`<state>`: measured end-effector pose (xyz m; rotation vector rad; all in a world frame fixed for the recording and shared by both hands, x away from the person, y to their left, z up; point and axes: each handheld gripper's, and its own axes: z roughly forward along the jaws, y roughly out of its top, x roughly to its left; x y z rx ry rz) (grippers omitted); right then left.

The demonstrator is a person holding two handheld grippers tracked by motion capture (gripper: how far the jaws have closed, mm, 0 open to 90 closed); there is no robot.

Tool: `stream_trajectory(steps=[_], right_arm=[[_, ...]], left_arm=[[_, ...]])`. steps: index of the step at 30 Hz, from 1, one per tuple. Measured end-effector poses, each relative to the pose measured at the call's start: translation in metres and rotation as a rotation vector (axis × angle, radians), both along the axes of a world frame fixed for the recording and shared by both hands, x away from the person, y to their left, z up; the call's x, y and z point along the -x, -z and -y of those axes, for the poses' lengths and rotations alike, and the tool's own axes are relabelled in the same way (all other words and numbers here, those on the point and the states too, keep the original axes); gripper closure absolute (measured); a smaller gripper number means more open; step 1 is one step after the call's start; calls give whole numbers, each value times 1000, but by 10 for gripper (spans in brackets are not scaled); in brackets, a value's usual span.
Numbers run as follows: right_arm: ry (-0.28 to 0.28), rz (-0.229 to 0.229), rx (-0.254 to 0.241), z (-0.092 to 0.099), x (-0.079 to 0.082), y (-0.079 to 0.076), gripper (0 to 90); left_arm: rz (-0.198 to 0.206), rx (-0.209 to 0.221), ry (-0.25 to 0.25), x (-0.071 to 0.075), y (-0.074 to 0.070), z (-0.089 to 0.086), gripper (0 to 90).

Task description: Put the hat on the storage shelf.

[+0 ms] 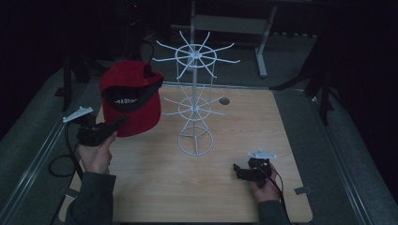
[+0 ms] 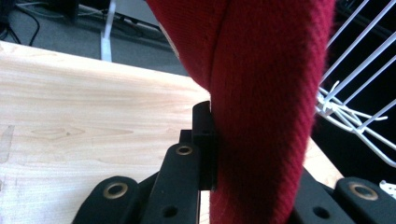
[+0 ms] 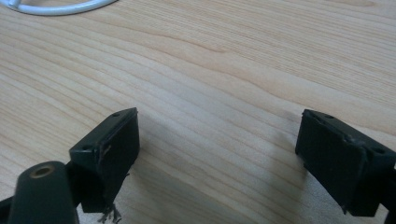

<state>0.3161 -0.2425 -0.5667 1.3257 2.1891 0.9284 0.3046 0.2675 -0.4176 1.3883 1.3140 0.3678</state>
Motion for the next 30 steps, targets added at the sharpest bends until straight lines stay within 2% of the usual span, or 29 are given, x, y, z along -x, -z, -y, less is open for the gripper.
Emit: stream_trajectory(steps=[11, 30], right_arm=[[0, 0, 0, 0, 0, 0, 134], [-1, 0, 1, 0, 0, 0, 134]], left_arm=[[26, 15, 2, -2, -11, 3, 847], [43, 40, 20, -8, -25, 7, 847]])
